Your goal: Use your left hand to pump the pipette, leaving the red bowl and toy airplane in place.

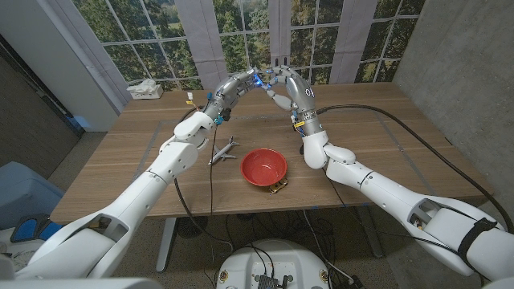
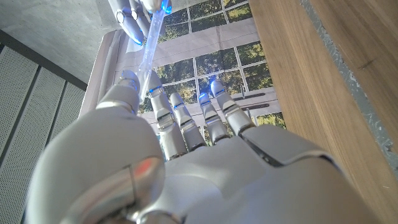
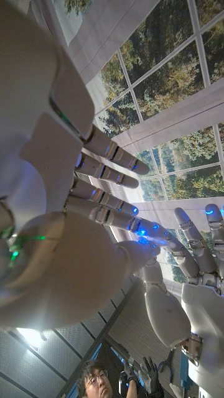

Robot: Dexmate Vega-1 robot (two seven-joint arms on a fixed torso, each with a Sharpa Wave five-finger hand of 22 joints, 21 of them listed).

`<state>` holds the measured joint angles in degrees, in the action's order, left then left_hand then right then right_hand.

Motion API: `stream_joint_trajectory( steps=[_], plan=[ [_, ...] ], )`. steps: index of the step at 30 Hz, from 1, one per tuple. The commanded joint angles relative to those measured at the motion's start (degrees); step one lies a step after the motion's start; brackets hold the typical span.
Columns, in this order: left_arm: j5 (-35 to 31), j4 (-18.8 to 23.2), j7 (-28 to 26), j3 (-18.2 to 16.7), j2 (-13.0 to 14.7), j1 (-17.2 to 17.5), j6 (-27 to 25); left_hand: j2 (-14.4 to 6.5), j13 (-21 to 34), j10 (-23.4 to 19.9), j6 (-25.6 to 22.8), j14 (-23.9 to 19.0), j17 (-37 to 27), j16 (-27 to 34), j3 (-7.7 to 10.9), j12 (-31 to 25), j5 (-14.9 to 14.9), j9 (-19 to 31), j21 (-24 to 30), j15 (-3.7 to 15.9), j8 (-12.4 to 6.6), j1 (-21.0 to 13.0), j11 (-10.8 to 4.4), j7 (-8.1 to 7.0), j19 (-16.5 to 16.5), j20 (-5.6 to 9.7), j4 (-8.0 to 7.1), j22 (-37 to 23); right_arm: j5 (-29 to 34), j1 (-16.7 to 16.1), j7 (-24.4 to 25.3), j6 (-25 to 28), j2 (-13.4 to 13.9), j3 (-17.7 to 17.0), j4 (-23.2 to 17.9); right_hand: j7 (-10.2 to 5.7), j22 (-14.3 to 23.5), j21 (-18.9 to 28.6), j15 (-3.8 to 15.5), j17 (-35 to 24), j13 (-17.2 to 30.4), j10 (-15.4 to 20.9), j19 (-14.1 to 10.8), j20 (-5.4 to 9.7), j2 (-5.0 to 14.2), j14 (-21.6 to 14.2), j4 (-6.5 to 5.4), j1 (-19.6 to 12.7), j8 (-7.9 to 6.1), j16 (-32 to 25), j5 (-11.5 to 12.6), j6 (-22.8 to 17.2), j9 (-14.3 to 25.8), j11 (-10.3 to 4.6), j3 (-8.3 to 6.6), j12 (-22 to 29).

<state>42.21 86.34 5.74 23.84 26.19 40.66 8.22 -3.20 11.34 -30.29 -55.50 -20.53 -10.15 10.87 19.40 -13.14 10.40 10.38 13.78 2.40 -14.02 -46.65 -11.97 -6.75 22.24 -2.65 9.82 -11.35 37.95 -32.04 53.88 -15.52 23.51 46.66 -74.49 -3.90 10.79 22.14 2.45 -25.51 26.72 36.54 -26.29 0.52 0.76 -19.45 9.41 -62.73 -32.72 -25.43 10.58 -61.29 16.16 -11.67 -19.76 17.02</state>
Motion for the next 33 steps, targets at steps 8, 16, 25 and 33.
stream_joint_trajectory(
  steps=[8, 16, 25, 33],
  plan=[
    [-0.6, -0.4, -1.8, 0.0, -0.7, -0.3, 0.7, -1.0, 0.1, -0.6, -0.5, -0.9, -0.1, 0.6, 0.57, -0.1, -0.2, 0.0, 0.4, 5.49, 0.81, -0.8, -0.11, 0.05, 0.7, 0.12, -0.3, -0.2, -1.5, 0.2, -0.1, -0.1, -0.6, -0.4, 1.2, -1.04, 0.2, 0.4, 9.25, -0.1, 0.4, 0.2, 0.3, -0.38, 0.32, -0.2, -0.58, 0.8, -0.1, 0.1, -0.1, 0.5, -0.1, 0.09, 0.24, -0.5],
    [-1.7, -0.1, -3.0, 0.2, -0.6, -0.5, 0.7, -1.3, 0.1, -0.6, 0.0, -1.0, -0.1, 0.5, 0.62, 0.0, -0.3, -0.1, 0.5, 5.46, 1.6, -0.7, -0.1, -0.08, 0.6, -0.03, -0.44, -0.2, -3.0, -0.3, -0.9, 0.7, -0.6, -1.1, 1.0, -0.76, 0.2, 0.4, 8.57, 0.4, 0.8, -1.8, 0.5, -1.58, -0.58, -0.2, -1.54, 4.7, 3.15, 1.3, -0.1, 8.6, -1.3, 1.65, 1.08, -1.9],
    [-2.3, -0.2, -3.2, 0.5, -0.7, -0.9, 0.8, -1.9, 0.2, -0.9, -0.8, -1.3, -0.2, 0.5, 0.91, 0.0, -0.4, -0.1, 0.5, 5.67, 1.71, -0.4, -0.09, -0.32, 0.7, 0.12, -0.73, -0.2, -4.1, -1.3, -2.4, 2.0, 0.0, -1.8, -0.4, -0.23, 0.3, 0.2, 8.11, 0.3, 1.1, -4.1, 1.1, -2.51, -1.23, 0.3, -2.15, 8.0, 5.16, 1.9, -0.2, 13.4, -2.0, 3.08, 2.12, -3.1],
    [-2.7, 1.1, -4.1, 0.5, -0.3, -0.5, 0.2, -1.8, 0.2, -0.8, -1.1, -1.4, 0.0, 0.4, 1.15, 0.1, -0.4, -0.1, 0.6, 5.95, 1.98, -0.6, -0.14, -0.7, 0.9, 0.25, -0.46, -0.2, -10.4, -2.5, -7.2, -2.2, 1.1, -3.8, -1.1, 1.65, 0.4, -0.6, 5.74, -0.6, 1.7, -8.8, 2.6, -3.94, -1.07, 2.7, -5.03, 17.5, 9.37, 2.9, -0.6, 22.6, -2.7, 5.83, 5.04, -4.6]
  ],
)
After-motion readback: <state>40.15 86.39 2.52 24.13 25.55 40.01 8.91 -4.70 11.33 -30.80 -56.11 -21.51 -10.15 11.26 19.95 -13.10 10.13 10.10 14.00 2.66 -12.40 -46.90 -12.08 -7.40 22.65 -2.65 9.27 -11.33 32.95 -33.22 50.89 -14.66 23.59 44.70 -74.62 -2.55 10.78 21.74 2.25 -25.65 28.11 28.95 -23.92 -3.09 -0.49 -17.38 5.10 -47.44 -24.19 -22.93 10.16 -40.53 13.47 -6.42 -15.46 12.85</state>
